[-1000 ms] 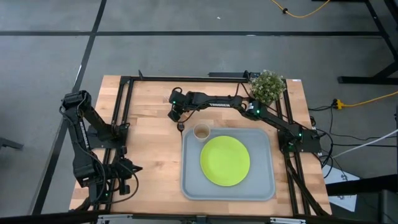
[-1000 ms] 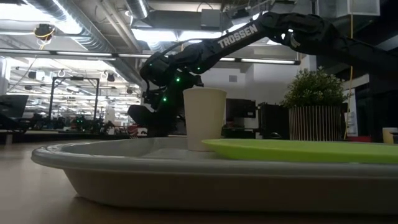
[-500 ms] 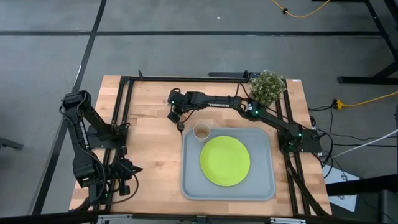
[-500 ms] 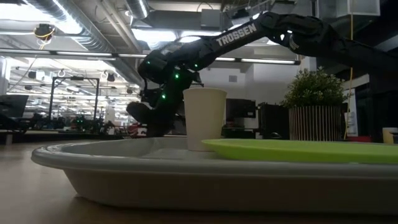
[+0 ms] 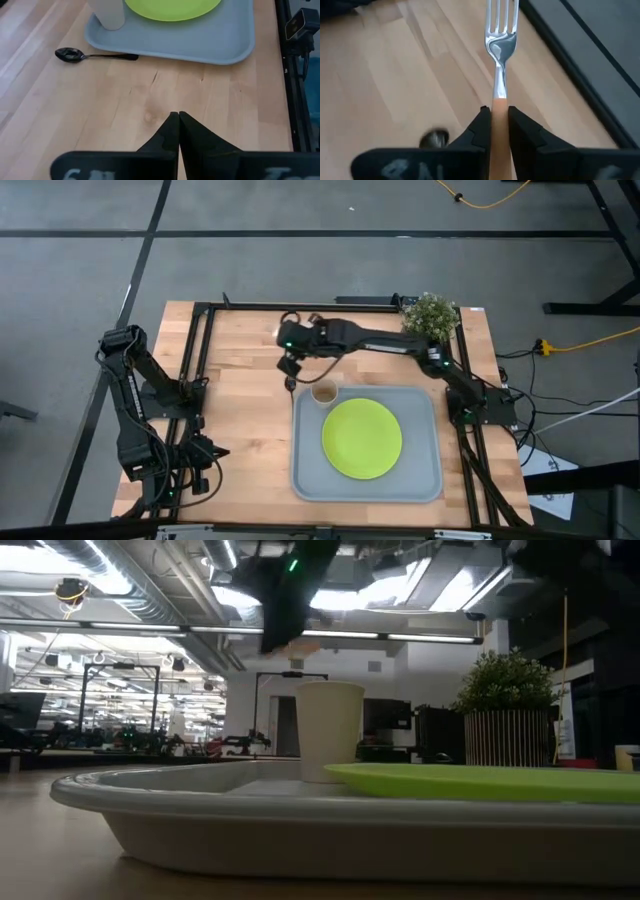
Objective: Pick and place plate/cup/fork/spoon on tray
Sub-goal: Put the orange fork on the gray serving tray to the right side of the green serving tray
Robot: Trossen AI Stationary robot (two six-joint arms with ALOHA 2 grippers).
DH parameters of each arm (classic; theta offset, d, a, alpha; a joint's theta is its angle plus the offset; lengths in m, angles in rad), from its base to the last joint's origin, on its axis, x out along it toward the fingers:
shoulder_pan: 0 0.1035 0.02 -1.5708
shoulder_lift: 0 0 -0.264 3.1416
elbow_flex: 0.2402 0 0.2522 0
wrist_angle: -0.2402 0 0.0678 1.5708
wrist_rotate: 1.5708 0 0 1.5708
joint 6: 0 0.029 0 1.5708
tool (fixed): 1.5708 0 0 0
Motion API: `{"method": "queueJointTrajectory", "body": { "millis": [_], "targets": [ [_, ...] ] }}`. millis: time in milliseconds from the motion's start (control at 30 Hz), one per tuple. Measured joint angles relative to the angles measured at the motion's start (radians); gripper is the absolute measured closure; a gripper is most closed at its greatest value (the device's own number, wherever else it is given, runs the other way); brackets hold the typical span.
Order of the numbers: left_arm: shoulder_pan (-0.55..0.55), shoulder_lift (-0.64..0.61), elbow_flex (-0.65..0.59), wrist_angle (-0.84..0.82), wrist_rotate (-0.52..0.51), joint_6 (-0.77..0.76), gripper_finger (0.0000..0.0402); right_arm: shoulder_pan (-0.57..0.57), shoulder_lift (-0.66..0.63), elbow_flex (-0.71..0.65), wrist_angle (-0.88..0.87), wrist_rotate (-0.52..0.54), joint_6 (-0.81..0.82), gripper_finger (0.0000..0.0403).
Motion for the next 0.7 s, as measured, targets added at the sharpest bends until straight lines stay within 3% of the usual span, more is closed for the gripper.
{"method": "queueJointTrajectory", "body": {
  "millis": [200, 300, 500, 600, 700],
  "targets": [
    [0.000, 0.000, 0.000, -0.002, 0.001, 0.000, 0.0401, 0.074, -0.104, 0.000, -0.330, 0.151, 0.243, 0.0358],
    [0.000, 0.000, 0.000, -0.003, 0.002, 0.000, 0.0401, 0.130, -0.136, 0.000, -0.566, 0.200, 0.446, 0.0358],
    [0.000, 0.000, 0.000, -0.001, 0.012, 0.000, 0.0401, 0.266, -0.234, -0.162, -0.552, 0.217, 0.661, 0.0358],
    [0.000, 0.000, 0.000, 0.013, 0.012, -0.007, 0.0401, 0.338, -0.326, -0.331, -0.533, 0.214, 0.792, 0.0358],
    [0.000, 0.000, 0.000, 0.037, 0.013, -0.003, 0.0401, 0.416, -0.437, -0.535, -0.555, 0.222, 1.027, 0.0358]
  ]
}}
